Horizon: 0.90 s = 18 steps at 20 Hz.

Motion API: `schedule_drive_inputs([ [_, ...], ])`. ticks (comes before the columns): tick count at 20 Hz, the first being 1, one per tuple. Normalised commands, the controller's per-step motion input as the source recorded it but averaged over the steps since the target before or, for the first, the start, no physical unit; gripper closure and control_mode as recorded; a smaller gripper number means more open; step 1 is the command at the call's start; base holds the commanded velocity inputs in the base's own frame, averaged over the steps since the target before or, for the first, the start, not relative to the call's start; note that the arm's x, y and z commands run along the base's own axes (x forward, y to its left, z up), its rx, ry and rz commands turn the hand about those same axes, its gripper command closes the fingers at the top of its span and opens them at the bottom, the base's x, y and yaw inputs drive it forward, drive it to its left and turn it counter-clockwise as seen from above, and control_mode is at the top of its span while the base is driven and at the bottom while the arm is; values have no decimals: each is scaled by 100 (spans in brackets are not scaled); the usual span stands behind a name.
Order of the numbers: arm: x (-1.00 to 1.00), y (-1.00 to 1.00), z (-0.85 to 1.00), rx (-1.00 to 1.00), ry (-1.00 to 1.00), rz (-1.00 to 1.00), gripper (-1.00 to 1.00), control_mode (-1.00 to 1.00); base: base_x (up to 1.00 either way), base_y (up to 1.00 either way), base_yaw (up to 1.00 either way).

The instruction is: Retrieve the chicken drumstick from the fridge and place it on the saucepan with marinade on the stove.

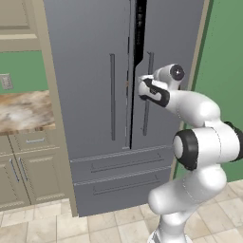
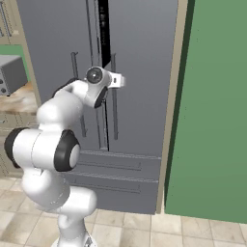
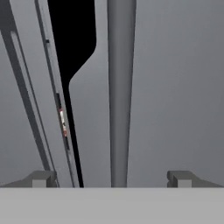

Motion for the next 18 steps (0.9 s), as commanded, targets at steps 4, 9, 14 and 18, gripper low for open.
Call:
schedule_drive_inputs([
  [4,59,-7,0,0,0,0,-100,-100,0,0,0],
  [9,60,-9,0,0,0,0,-100,-100,0,0,0],
  [14,59,-8,0,0,0,0,-100,-100,0,0,0],
  [18,58,-7,0,0,0,0,-100,-100,0,0,0],
])
